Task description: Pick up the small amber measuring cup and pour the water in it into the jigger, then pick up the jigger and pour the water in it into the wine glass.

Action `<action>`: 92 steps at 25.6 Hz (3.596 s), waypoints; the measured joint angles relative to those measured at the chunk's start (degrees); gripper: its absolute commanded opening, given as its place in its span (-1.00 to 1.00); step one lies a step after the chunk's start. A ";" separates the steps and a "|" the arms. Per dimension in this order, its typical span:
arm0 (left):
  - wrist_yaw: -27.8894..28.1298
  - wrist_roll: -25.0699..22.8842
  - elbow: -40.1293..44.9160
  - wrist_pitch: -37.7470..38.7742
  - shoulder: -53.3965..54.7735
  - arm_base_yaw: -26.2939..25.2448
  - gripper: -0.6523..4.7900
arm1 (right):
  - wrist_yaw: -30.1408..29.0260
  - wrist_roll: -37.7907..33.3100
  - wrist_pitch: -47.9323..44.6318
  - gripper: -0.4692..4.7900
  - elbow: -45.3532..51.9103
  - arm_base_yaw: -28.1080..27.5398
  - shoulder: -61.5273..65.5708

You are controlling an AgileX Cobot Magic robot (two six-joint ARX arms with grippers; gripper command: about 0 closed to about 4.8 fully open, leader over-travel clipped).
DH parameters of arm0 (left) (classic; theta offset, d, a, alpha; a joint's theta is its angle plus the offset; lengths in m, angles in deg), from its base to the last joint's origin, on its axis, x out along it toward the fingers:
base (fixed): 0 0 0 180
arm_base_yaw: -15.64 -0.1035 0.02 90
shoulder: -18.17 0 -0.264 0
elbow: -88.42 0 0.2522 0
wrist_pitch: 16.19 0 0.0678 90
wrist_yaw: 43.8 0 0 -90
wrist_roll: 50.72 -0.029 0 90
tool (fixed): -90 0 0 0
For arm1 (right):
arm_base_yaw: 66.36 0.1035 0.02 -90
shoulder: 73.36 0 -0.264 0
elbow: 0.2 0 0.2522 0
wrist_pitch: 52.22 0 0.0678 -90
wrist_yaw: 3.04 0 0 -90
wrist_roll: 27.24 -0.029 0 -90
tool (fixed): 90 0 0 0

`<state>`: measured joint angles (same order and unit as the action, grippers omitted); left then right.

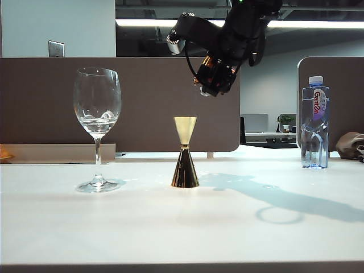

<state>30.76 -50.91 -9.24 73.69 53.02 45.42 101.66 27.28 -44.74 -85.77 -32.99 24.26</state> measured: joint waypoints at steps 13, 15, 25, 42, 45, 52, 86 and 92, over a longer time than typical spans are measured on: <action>0.00 0.00 0.00 0.00 0.00 -0.02 -0.77 | 1.88 5.09 1.75 -0.84 0.00 2.16 0.00; 0.00 0.00 0.00 0.00 0.00 0.00 -0.77 | 2.03 5.40 1.77 -0.84 0.00 2.19 0.00; 0.00 0.00 0.00 0.00 0.00 0.00 -0.77 | 3.17 9.25 1.77 -0.84 0.00 2.19 0.00; 0.00 0.02 0.00 0.00 0.00 0.00 -0.77 | 3.13 20.57 -1.22 -0.84 0.00 2.12 0.02; 0.00 0.02 0.00 -0.02 -0.02 0.00 -0.77 | 3.15 22.97 -2.89 -0.84 -0.02 2.10 0.26; 0.00 0.02 0.00 0.00 0.00 0.00 -0.77 | 1.77 27.58 -3.67 -0.84 -0.02 2.10 0.66; 0.00 0.02 0.00 0.00 0.00 0.00 -0.77 | -2.32 37.94 -8.68 -0.84 -0.15 2.12 1.14; 0.00 0.02 0.00 0.00 0.00 -0.02 -0.77 | 4.98 11.65 -5.66 -0.84 -0.09 1.79 1.09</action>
<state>30.76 -50.89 -9.24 73.69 53.02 45.40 106.64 38.93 -50.40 -85.86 -31.20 25.36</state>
